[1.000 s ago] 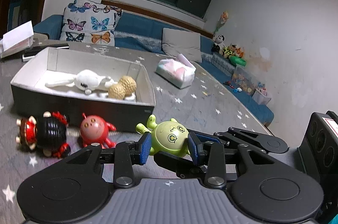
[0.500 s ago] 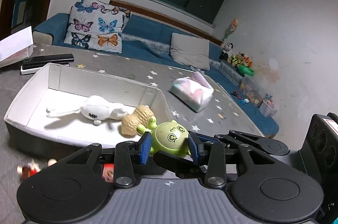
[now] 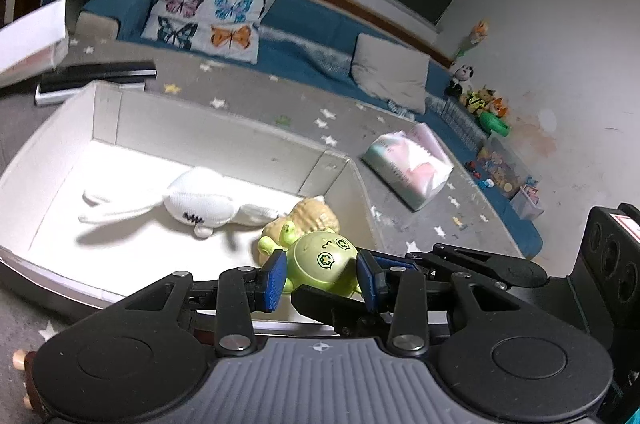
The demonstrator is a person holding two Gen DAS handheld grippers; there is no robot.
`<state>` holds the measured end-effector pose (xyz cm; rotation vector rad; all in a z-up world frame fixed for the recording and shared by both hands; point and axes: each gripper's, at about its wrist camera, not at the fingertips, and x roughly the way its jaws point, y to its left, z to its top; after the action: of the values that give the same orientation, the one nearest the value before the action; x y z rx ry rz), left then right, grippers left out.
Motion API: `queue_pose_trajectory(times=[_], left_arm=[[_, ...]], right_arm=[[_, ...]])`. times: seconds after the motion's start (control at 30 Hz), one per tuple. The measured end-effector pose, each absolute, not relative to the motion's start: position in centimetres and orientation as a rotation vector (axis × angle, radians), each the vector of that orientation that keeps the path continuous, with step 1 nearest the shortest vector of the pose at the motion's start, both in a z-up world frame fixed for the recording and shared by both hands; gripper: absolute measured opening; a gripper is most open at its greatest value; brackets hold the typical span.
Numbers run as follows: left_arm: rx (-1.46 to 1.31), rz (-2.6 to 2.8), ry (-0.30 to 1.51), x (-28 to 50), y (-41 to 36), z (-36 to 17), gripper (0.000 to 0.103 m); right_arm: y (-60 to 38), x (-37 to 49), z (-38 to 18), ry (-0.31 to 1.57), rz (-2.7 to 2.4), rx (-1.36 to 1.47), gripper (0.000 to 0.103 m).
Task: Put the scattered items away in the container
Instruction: 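Lift the green alien toy with the left gripper and carry it into the box, then set the green alien beside the peanut toy and open the left gripper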
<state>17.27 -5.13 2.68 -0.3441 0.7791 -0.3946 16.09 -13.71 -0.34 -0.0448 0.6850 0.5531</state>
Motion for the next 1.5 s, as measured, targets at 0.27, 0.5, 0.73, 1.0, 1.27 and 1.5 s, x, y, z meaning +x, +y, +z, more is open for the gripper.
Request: queue_pose_trajectory(times=[0.27,0.5,0.73,1.0,1.27,1.5], left_arm=[[-0.344,-0.358,0.846,18.7,-5.2,2.0,0.041],[-0.348,-0.344,0.893,19.8,-5.1,1.8,0.042],[-0.342,-0.308,0.927,20.4,-4.9,1.0,0.041],[-0.337,-0.308,0.949,20.8,-5.0,0.7,0.042],[-0.330,-0.320,0.946,20.8,-5.0,0.7,0.041],[-0.343,-0.341,0.934,20.7,-4.9,0.7,0.041]], right_arm=[[-14.1,18.5,-1.2,0.787,0.605,-0.010,0.048],[-13.8,20.2,-1.0,0.858,0.651,-0.055,0.048],[-11.8,21.1,-1.4,0.877,0.711,-0.204,0.048],[-11.5,21.6,-1.3,0.895,0.746,-0.259,0.050],[-12.2,21.5,-1.3,0.897,0.727,-0.213,0.049],[-12.3,20.9,-1.0,0.882,0.707,-0.202,0.050]])
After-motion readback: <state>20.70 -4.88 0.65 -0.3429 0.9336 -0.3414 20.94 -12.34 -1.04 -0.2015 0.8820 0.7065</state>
